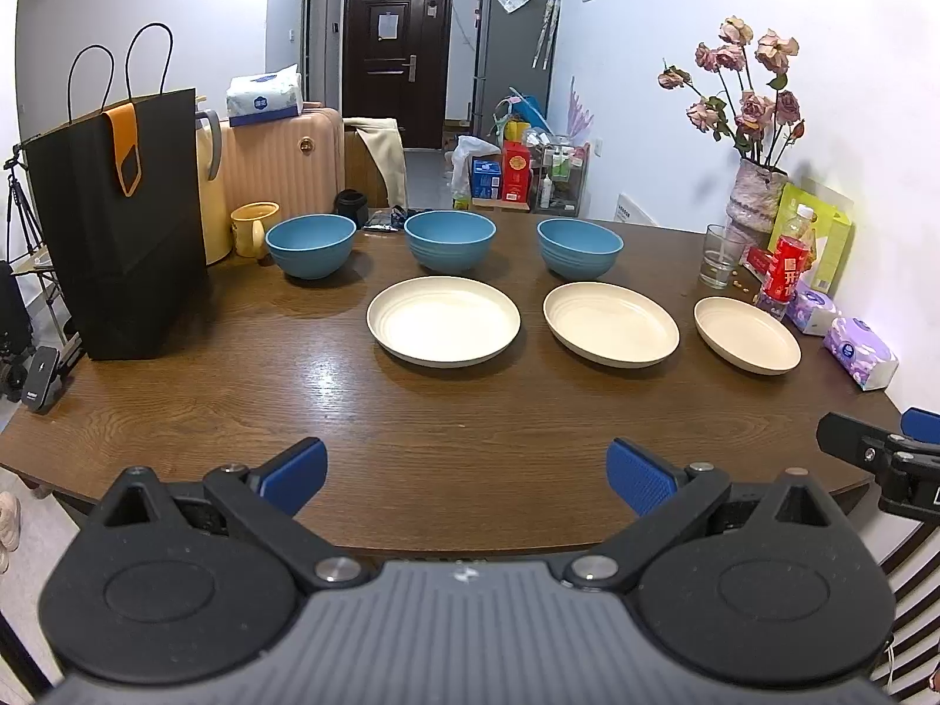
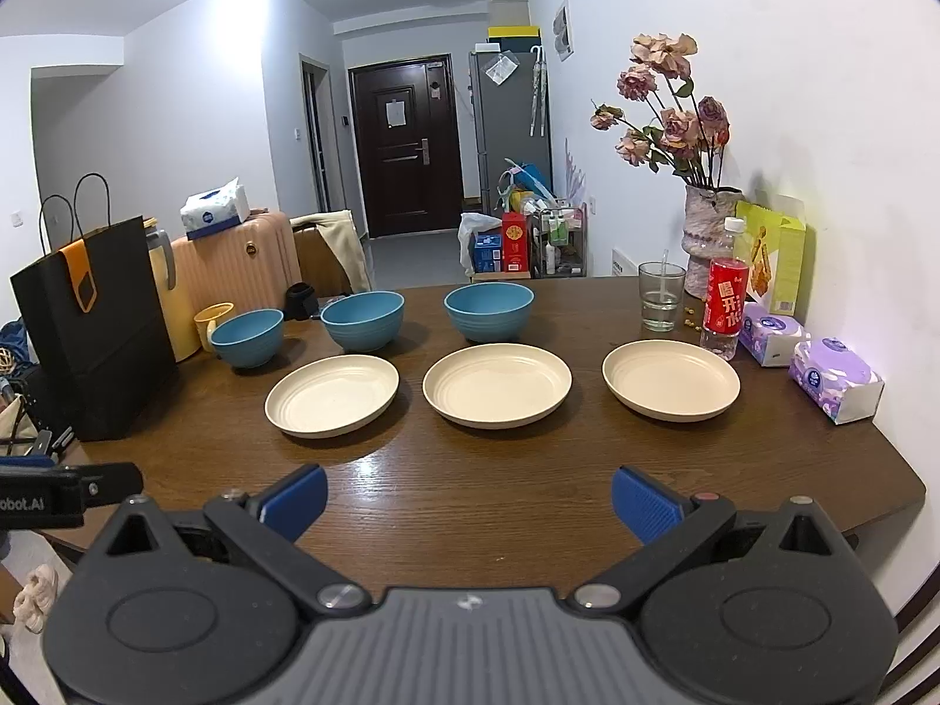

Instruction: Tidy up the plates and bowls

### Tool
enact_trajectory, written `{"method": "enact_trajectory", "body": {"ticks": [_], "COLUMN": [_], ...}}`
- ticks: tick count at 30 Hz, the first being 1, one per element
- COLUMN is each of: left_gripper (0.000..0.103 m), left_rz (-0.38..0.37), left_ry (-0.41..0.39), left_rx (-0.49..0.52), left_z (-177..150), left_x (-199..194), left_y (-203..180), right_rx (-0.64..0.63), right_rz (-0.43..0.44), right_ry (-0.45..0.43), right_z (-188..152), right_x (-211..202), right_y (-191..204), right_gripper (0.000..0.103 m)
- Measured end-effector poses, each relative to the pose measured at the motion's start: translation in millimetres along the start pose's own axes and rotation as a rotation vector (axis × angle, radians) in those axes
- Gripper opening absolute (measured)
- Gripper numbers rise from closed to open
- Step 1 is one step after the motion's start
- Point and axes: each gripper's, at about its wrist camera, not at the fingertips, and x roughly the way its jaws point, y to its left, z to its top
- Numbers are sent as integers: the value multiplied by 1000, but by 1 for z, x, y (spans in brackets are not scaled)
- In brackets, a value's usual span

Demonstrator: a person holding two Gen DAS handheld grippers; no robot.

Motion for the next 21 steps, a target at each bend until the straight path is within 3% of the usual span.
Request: {"method": "enact_trajectory", "body": {"ticks": [21], "left_gripper": [103], "left_rz": [78], "left_ry": [-24], "left_rx": [-69], "left_z": [-5], "left_x": [-13], "left_y": [-17], "right_rx": [-6], "right_rz": [105], "right_ry": [53], "right_z": [10], "right_x": [15], "right_y": [-17], "right_gripper": [103]}}
